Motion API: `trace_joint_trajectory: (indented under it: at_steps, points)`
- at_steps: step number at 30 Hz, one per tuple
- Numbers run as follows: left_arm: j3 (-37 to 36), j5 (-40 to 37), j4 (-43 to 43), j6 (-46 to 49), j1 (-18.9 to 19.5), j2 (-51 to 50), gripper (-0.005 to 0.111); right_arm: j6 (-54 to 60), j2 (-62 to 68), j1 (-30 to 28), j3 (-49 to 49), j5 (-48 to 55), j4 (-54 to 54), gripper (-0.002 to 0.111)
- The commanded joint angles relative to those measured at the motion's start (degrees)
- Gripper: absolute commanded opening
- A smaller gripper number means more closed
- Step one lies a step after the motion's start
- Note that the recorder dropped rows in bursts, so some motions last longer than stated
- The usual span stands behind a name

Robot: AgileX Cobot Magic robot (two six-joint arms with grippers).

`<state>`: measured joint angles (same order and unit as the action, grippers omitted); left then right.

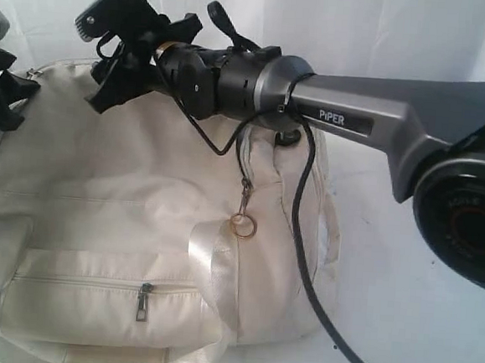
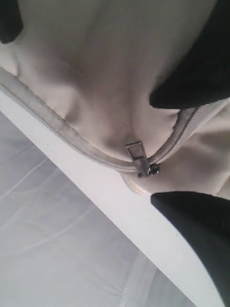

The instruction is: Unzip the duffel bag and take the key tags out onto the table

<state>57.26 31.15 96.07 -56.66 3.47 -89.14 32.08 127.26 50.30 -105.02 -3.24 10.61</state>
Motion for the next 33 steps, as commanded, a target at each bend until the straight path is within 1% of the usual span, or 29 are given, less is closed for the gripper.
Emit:
trace_joint_trajectory:
  at_steps: [1, 7, 9, 12, 14, 16, 17, 19, 21, 22, 26, 29, 33]
  points:
    - [0.03, 0.26, -0.51, 0.19, -0.34, 0.09, 0.057, -1.99, 1.38, -0.04, -0.54, -0.65, 0.06, 0.068]
    - [0.03, 1.54, -0.51, -0.12, -0.34, 0.09, 0.056, -1.99, 3.46, 0.07, -0.54, -5.46, 0.06, 0.068]
    - [0.03, 2.41, -0.51, -0.12, -0.34, 0.09, 0.056, -2.48, 4.11, 0.29, -1.52, -5.8, 0.06, 0.066]
    - [0.03, 3.31, -0.31, -0.12, -0.34, 0.09, 0.056, -2.48, 4.78, 0.43, -1.83, -5.24, 0.06, 0.052]
    - [0.03, 3.31, 0.52, -0.12, -0.34, 0.09, 0.056, -2.48, 5.02, 0.43, -1.83, -4.11, 0.06, 0.041]
    - [0.03, 2.8, 0.92, -0.01, -0.34, 0.34, 0.056, -2.48, 5.14, 0.43, -1.83, -3.96, 0.06, 0.034]
    - [0.03, 2.22, 0.92, -0.01, -0.34, 0.48, 0.056, -2.48, 5.14, 0.43, -1.83, -3.96, 0.06, 0.03]
    - [0.03, -0.2, 0.92, -0.01, -0.34, 1.3, 0.056, -2.48, 5.14, 0.43, -1.83, -3.96, 0.06, 0.017]
    - [0.03, -2.01, 0.92, -0.01, -0.34, 1.87, 0.056, -2.37, 5.14, 0.43, -1.83, -3.56, 0.06, 0.009]
    - [0.03, -2.33, 0.92, -0.01, -0.34, 2.16, 0.056, -2.37, 5.14, 0.43, -1.83, -3.28, 0.06, 0.006]
    - [0.03, -2.33, 1.97, -0.01, -0.19, 2.38, 0.056, -2.37, 4.41, 0.43, -1.83, -2.89, 0.06, 0.003]
    - [0.03, -2.33, 2.11, -0.01, -0.19, 2.38, 0.056, -0.85, 2.26, 0.43, -1.83, -0.47, 0.06, 0.0]
    - [0.03, -1.24, 2.11, 0.12, -0.19, 2.38, 0.056, 1.21, 0.35, 0.43, -1.83, 1.97, 0.06, 0.0]
